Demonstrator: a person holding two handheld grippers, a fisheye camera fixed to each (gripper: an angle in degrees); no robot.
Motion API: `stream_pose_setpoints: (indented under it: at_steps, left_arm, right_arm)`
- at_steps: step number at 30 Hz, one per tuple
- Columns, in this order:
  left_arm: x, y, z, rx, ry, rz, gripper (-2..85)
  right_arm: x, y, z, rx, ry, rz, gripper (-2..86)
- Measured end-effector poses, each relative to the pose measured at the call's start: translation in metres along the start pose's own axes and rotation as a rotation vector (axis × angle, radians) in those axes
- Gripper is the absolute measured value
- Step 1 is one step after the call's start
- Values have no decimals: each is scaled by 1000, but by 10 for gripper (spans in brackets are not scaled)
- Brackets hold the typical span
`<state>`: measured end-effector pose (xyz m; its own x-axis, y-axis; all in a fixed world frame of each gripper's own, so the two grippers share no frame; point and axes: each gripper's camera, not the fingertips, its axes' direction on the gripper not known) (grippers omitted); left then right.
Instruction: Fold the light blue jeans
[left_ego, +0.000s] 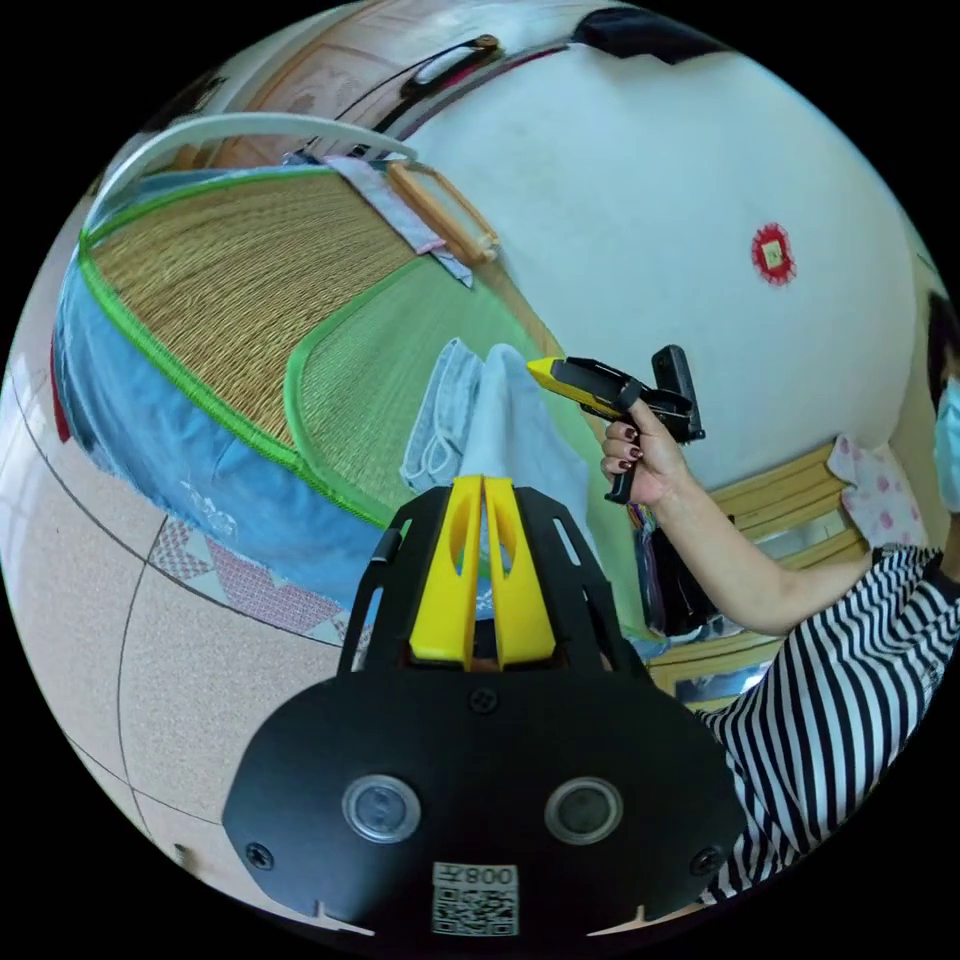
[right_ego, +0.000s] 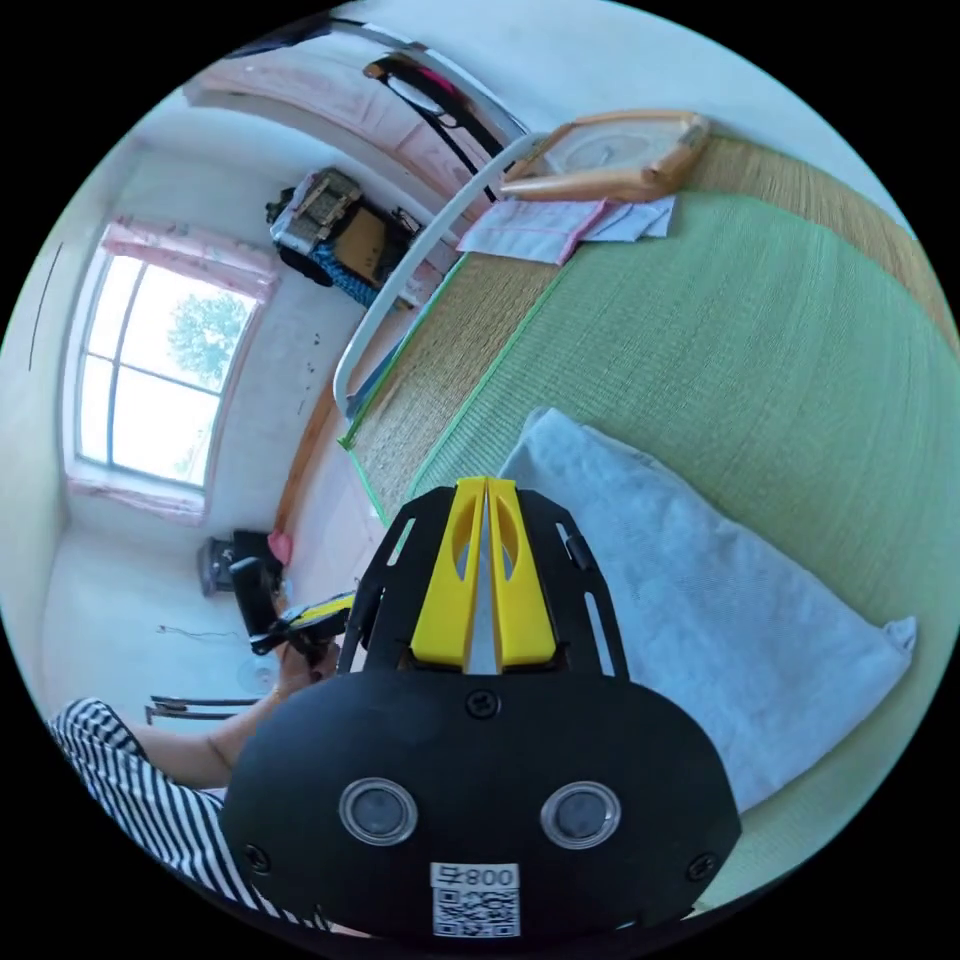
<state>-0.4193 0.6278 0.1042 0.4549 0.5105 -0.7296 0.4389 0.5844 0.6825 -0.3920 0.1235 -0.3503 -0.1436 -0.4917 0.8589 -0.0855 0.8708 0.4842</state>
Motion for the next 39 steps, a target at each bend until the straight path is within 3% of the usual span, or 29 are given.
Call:
stream_pose_setpoints:
  at_steps: [7,9,16,21,24,31,35,39]
  left_arm:
    - [84,-8,45,-112,-199,192,3]
    - [91,-5,57,-160,-266,196,4]
    - [122,8,51,-102,-229,178,28]
    - [140,-2,62,-102,-360,224,62]
    - [125,-3,87,-225,-321,161,43]
    - [149,11,66,-112,-264,193,22]
    - [123,26,88,-147,-306,96,21]
    - [102,37,96,-127,-233,13,21]
  right_arm:
    - [-24,-32,22,18,240,-42,1]
    - [-27,-44,39,-16,240,-48,1]
    - [-36,-65,78,-119,289,-81,0]
    - [-39,-65,80,-98,228,-79,1]
    - [-42,-64,79,-89,199,-75,1]
    - [-63,-54,46,54,190,-153,1]
    - [-64,-59,65,-23,173,-152,1]
    - [-67,-57,103,-132,251,-158,0]
